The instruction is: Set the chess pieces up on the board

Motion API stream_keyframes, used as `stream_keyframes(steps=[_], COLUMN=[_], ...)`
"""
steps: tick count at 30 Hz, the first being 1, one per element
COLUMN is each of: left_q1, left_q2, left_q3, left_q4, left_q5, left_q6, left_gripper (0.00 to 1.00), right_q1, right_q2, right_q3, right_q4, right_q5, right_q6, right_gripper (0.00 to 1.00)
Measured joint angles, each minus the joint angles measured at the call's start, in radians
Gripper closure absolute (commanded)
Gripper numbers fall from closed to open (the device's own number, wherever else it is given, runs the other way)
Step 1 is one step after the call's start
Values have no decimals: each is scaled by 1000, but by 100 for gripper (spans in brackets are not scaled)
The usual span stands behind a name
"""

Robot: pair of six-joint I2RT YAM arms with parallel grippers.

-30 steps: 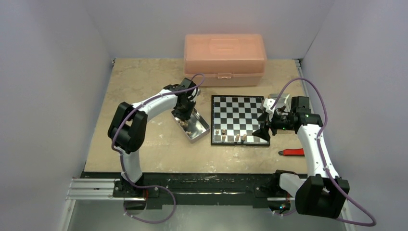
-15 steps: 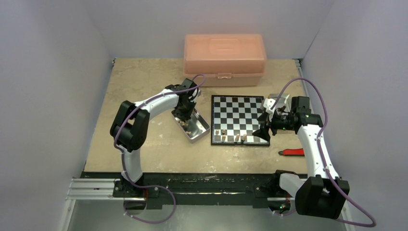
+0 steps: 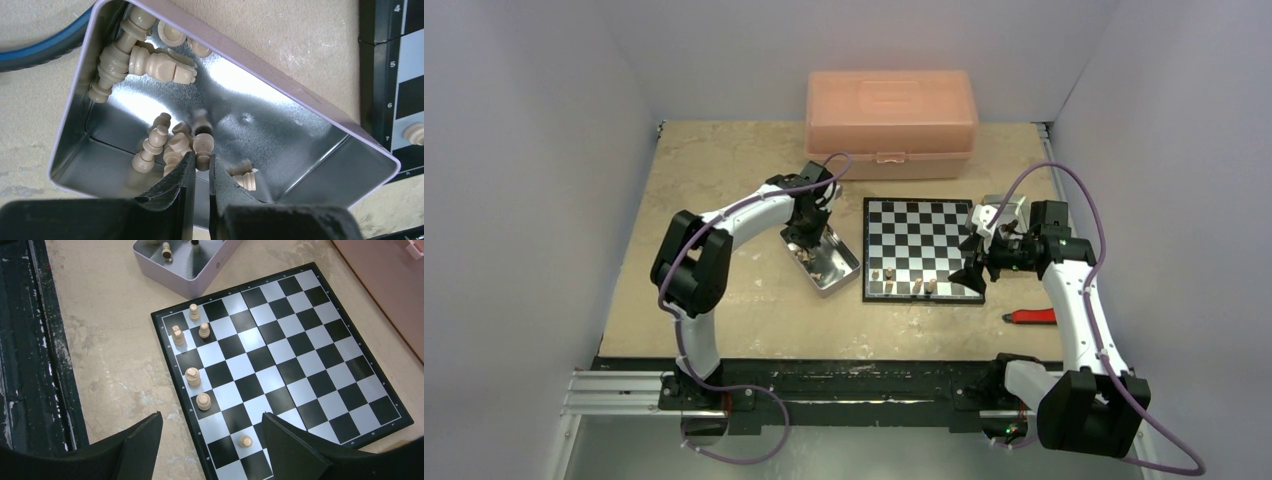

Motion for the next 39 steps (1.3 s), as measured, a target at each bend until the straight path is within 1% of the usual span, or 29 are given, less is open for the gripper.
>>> stream_keyframes(steps=[3, 8, 13, 18, 26, 34, 39], left_q1=[-3, -25, -80, -153, -266, -315, -339], left_q2=[-31, -126, -199, -219, -180, -60, 7], left_q3=[-9, -28, -29, -9, 122, 264, 311], left_q4=[0, -16, -30, -53, -65, -47, -30], left_q5=[2, 2, 2, 10, 52, 100, 126], left_q6=[0, 0, 0, -2, -27, -70, -95], left_gripper=[100, 100, 100, 100, 100, 100, 100], right_q1=[0, 0, -1, -1, -1, -1, -1], right_q2=[-6, -12, -15, -33, -47, -64, -69], right_q3=[0, 0, 0, 0, 0, 0, 0], right_q4=[0, 0, 0, -1, -1, -2, -4], right_q5=[0, 0, 0, 0, -1, -1, -1], right_q6=[0, 0, 0, 0, 0, -1, -1], right_gripper=[23, 23, 23, 23, 23, 23, 23])
